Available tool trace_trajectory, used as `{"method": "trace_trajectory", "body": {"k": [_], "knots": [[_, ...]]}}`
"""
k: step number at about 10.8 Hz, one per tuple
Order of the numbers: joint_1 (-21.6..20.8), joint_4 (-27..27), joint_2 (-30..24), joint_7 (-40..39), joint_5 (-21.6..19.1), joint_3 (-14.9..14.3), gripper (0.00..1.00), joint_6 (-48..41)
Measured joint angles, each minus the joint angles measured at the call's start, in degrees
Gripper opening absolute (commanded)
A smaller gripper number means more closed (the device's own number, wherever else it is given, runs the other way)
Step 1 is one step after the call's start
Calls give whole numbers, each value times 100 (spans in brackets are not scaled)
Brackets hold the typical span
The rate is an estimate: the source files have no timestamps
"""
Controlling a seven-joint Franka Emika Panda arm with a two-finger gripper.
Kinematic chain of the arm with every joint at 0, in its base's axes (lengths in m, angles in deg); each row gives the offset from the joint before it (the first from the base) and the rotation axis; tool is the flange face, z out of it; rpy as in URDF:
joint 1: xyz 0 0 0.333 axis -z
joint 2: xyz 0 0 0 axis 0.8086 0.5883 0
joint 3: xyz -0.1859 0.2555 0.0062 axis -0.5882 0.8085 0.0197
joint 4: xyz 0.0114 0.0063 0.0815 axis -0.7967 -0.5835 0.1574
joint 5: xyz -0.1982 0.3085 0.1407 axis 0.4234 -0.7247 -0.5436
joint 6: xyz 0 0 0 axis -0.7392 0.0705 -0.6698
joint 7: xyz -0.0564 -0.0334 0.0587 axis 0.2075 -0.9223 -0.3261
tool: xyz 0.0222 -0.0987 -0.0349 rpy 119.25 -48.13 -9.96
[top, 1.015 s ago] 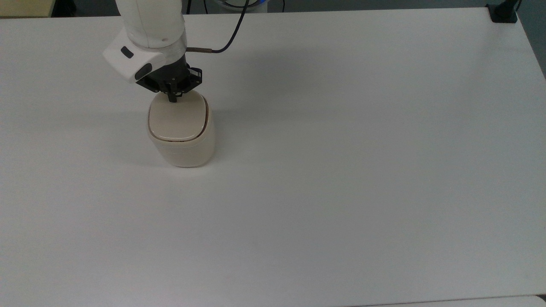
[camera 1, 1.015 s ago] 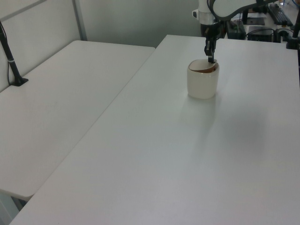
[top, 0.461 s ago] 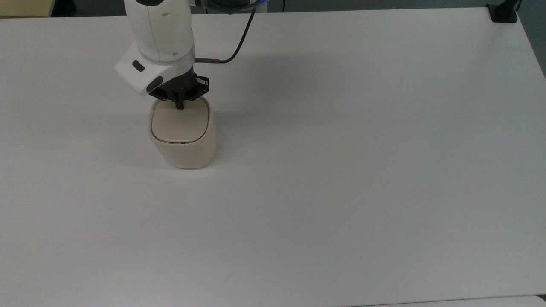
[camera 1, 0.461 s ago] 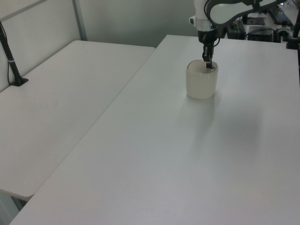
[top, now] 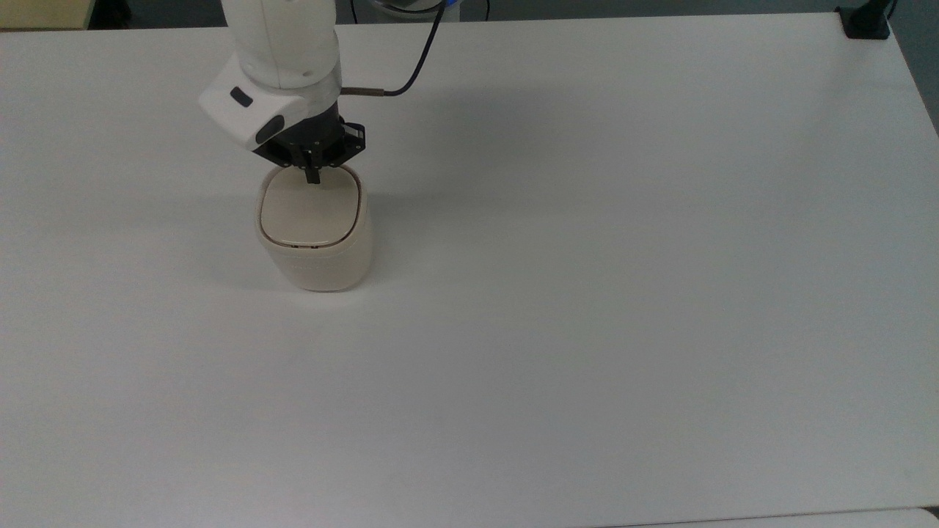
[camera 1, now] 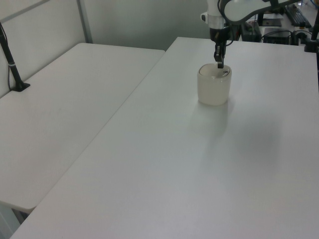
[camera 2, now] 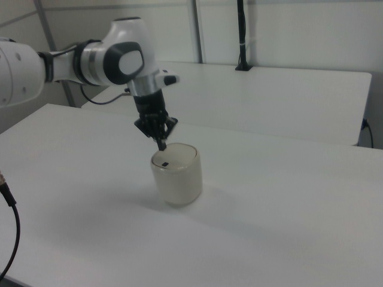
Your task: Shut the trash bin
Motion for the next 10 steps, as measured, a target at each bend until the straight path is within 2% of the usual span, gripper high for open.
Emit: {"method": "trace_trajectory", "body": {"k": [4,5,6,7,8,9,10], "knots": [[-515,12,-683,805,-89,10,4,-260],[-552,12,-843,940,-160,10,8,-330],[-563,12,-982,1052,-187,10,16,-436],[-577,12,-1114,1102,-201,10,35,-658],[-592,10,-1223,1105,-202,10,78,-884],[-592,7,-1313,1105,-203,9,100,-1060],[-591,1,-1353,1099,-202,6,100,-1137]]}}
